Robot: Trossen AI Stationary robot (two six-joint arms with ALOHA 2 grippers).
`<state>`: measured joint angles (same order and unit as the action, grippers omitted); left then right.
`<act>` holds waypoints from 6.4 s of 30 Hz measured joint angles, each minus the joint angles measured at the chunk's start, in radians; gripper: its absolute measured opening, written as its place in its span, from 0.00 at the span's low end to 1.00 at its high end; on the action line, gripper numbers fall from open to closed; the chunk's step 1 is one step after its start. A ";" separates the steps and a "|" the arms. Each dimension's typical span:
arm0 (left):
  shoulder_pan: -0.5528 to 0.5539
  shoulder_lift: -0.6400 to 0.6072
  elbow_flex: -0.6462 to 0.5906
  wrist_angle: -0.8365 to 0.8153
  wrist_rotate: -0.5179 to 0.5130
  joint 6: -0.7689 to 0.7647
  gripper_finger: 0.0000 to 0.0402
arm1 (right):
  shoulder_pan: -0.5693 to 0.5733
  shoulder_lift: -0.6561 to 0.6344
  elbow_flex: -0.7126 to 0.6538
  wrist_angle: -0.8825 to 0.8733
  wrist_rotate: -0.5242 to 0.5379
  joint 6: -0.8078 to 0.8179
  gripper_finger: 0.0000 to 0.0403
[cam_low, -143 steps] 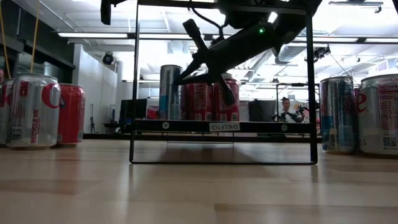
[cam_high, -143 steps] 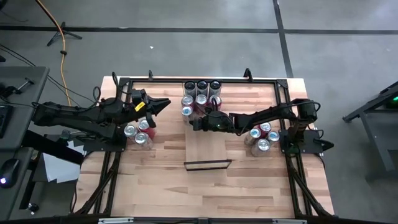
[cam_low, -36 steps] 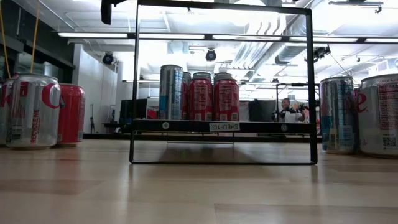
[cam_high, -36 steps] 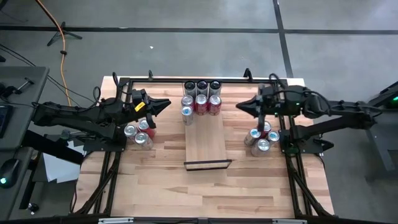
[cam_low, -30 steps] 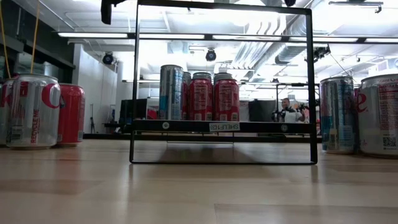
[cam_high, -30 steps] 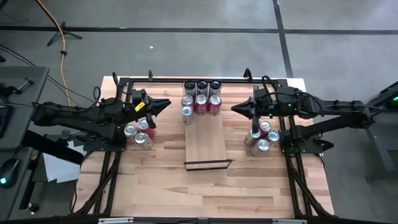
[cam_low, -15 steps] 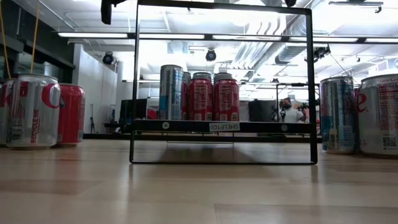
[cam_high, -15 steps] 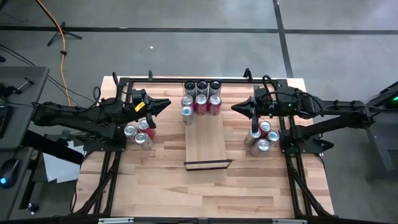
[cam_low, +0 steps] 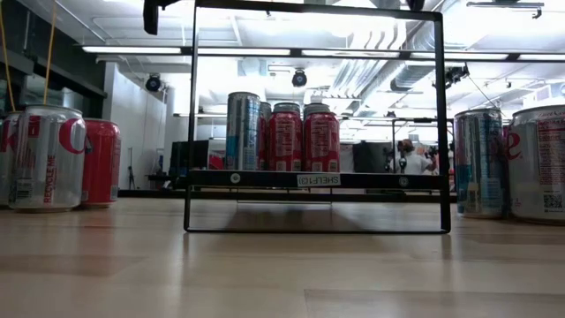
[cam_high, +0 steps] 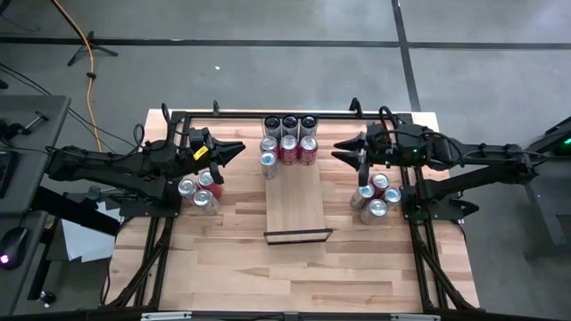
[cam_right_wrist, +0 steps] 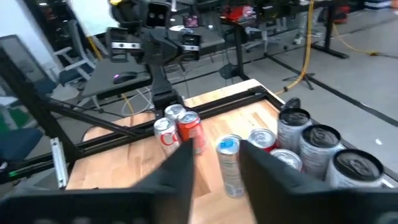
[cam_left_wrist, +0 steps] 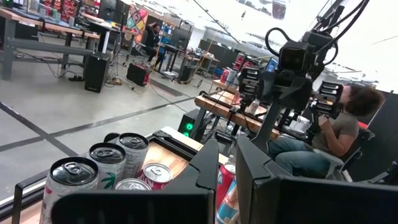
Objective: Place canned beverage on shelf
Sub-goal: Put the left blue soda can on the shelf aligned with the other blue soda cans
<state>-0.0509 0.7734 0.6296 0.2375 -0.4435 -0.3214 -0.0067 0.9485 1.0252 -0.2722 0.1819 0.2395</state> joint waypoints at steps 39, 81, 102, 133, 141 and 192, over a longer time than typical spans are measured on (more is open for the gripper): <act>0.000 0.000 0.000 -0.001 0.000 0.010 0.01 | 0.027 0.361 0.105 -1.062 -0.095 0.912 0.87; 0.000 0.000 0.000 -0.001 -0.001 0.040 0.01 | 0.005 0.496 0.458 -1.172 -0.082 0.633 0.56; 0.000 0.000 0.000 0.009 -0.012 0.036 0.01 | 0.010 1.129 1.129 -1.297 -0.084 0.186 0.56; 0.000 0.000 0.000 0.023 -0.012 0.036 0.01 | 0.009 1.149 1.079 -1.242 -0.081 0.197 0.67; 0.000 0.000 0.000 0.023 -0.012 0.037 0.01 | 0.006 1.149 1.079 -1.242 -0.080 0.166 0.67; 0.000 0.000 0.000 0.022 -0.012 0.037 0.01 | 0.118 0.450 0.449 -0.972 -0.013 0.198 0.87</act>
<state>-0.0509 0.7736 0.6292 0.2592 -0.4557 -0.2848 0.1112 1.3982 1.4742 -1.2442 0.1689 0.4371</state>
